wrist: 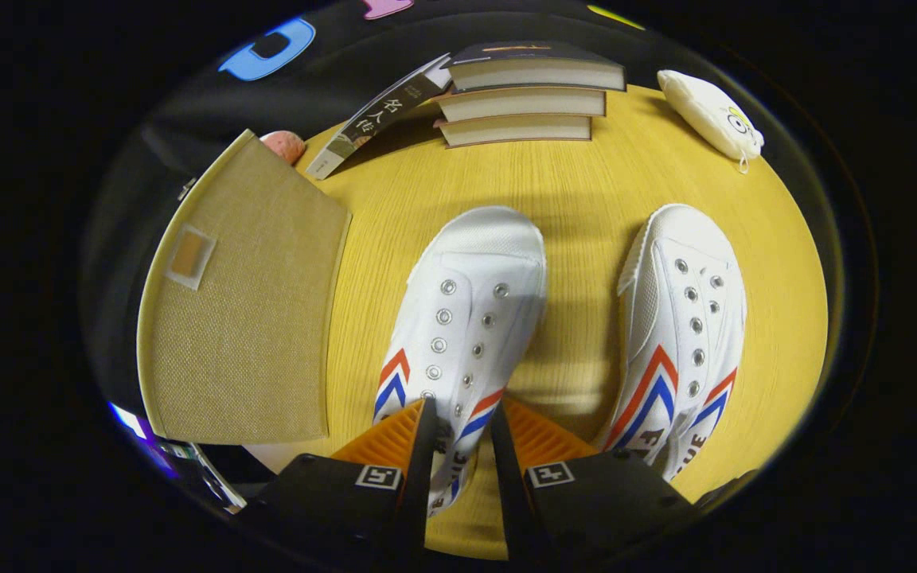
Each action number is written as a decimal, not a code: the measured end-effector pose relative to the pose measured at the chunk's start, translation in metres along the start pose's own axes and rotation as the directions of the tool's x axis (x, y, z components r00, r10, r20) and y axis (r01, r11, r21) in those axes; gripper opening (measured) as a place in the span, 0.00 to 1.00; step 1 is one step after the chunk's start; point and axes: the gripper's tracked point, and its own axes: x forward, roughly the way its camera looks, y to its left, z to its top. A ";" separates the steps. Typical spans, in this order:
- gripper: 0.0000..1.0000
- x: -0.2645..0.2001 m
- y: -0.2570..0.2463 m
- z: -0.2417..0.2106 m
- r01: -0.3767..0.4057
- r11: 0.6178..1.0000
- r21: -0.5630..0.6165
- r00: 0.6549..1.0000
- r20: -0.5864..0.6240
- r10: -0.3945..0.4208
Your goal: Open the storage box then place both shoes into the box .Put the left shoe in first, then the right shoe, with the right side of both shoes facing outward in a uniform manner.
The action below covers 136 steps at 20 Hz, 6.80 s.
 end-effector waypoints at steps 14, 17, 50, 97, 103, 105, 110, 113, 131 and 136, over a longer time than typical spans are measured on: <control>0.08 -0.008 -0.007 0.004 -0.053 0.986 0.155 0.999 0.009 0.052; 0.08 -0.014 -0.003 0.007 -0.050 0.984 0.169 0.998 0.031 0.045; 0.64 -0.034 0.003 -0.030 0.085 0.987 -0.137 0.996 0.050 -0.079; 0.05 -0.087 0.280 0.099 -0.378 0.923 0.075 0.912 0.205 0.356; 0.05 -0.040 0.282 0.077 -0.298 0.950 0.088 0.946 0.161 0.282; 0.05 -0.032 0.282 0.077 -0.302 0.947 0.112 0.947 0.151 0.284; 0.05 0.002 0.278 0.059 -0.227 0.969 0.093 0.972 0.082 0.220; 0.05 0.014 0.280 0.045 -0.222 0.972 0.073 0.975 0.025 0.221; 0.99 -0.151 0.068 0.115 0.069 0.994 -0.086 0.896 0.443 -0.024; 0.99 -0.153 -0.043 0.067 0.167 0.986 0.002 0.923 0.350 -0.157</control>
